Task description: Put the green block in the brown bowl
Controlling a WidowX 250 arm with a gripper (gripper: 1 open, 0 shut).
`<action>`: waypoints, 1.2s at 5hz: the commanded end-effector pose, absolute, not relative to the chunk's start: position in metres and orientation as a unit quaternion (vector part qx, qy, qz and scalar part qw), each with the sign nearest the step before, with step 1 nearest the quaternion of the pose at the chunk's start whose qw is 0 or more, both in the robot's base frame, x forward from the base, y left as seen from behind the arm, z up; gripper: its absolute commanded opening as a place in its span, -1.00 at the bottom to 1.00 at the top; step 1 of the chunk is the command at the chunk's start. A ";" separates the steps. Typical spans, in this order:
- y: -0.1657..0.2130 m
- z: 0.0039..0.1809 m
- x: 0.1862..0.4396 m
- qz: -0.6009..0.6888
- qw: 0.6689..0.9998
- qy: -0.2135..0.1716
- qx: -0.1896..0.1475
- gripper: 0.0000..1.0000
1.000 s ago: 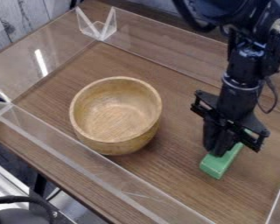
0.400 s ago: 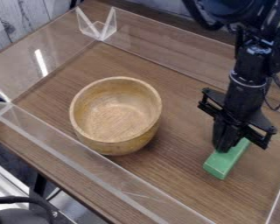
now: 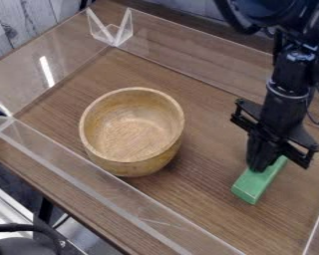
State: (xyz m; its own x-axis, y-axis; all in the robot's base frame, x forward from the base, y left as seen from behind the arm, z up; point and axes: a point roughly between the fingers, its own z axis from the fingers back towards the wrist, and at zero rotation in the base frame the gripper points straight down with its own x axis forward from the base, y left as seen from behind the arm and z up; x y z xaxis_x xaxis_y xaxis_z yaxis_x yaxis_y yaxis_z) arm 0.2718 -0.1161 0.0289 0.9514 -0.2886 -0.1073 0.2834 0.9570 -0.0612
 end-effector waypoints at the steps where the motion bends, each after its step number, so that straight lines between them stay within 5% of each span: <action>1: -0.123 0.020 0.269 -0.163 0.984 0.061 -0.026 -1.00; 5: -0.126 -0.001 0.266 -0.173 0.980 0.087 -0.032 -1.00; 6: -0.122 0.015 0.266 -0.172 0.982 0.076 -0.031 -1.00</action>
